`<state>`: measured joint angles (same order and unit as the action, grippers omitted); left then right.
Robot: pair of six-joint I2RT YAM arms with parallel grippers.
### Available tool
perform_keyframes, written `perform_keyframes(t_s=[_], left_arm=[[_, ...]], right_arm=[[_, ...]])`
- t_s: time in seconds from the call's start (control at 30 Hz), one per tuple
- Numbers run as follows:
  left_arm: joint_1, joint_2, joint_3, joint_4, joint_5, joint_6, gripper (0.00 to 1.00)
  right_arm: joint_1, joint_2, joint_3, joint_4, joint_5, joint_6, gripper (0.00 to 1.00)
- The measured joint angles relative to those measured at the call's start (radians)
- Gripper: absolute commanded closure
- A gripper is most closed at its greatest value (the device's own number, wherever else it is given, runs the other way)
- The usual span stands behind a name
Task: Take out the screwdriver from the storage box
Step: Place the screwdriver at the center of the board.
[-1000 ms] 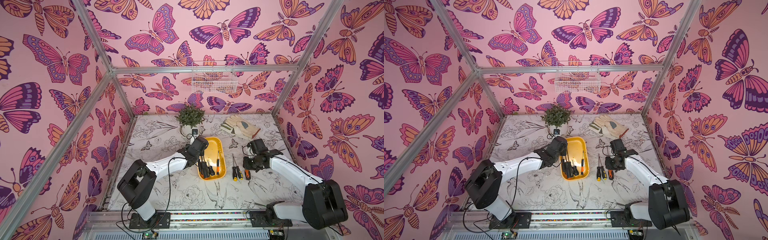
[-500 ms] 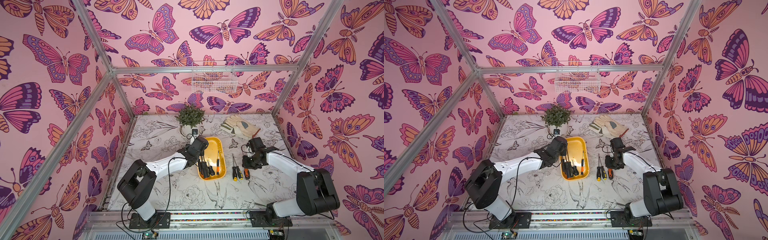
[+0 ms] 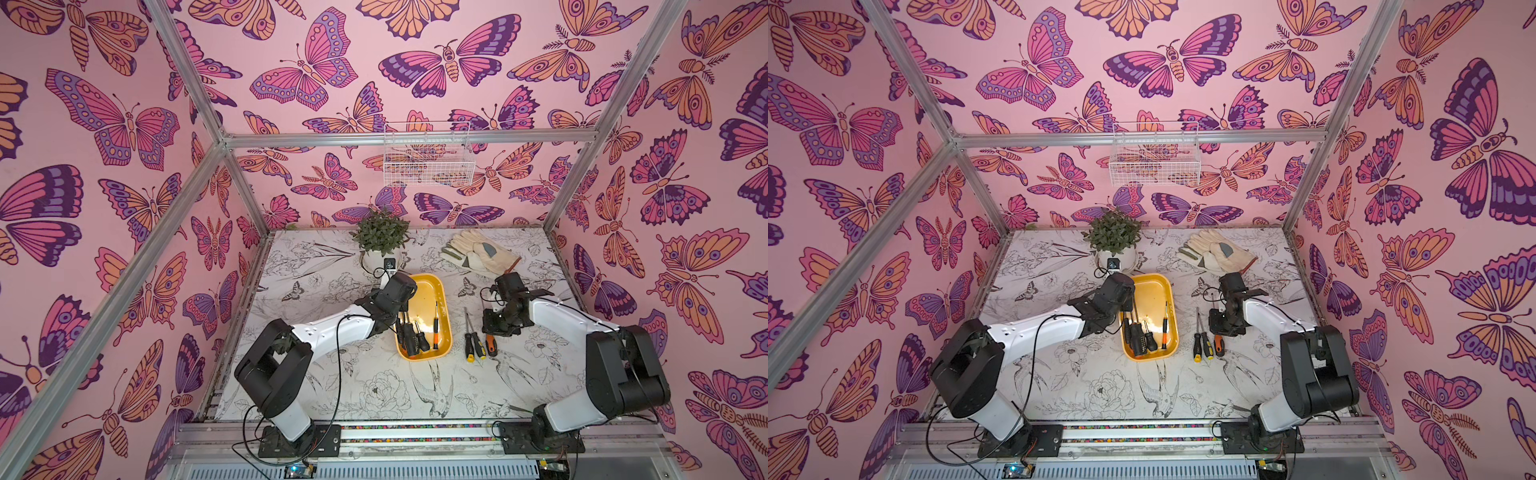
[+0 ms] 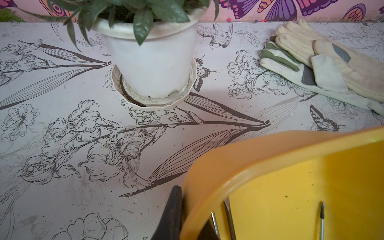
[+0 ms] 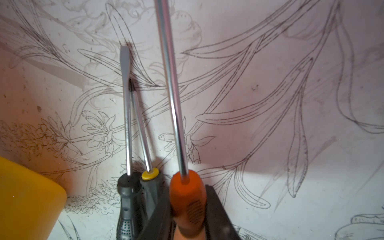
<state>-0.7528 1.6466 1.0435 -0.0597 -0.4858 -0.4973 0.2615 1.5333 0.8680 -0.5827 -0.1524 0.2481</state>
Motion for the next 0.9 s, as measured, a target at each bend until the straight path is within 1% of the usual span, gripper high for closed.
perform_keyframes(t_s=[0.3,0.7,0.9], left_arm=[[0.000,0.000,0.000,0.000,0.000,0.000,1.00],[0.000,0.000,0.000,0.001,0.000,0.000,1.00],[0.000,0.000,0.000,0.002,0.000,0.000,1.00]], right_arm=[[-0.001,0.032,0.014,-0.014,-0.014,-0.014,0.99],[-0.011,0.082,0.032,-0.017,-0.033,-0.014,0.91],[-0.011,0.087,0.037,-0.016,-0.033,-0.014,0.83]])
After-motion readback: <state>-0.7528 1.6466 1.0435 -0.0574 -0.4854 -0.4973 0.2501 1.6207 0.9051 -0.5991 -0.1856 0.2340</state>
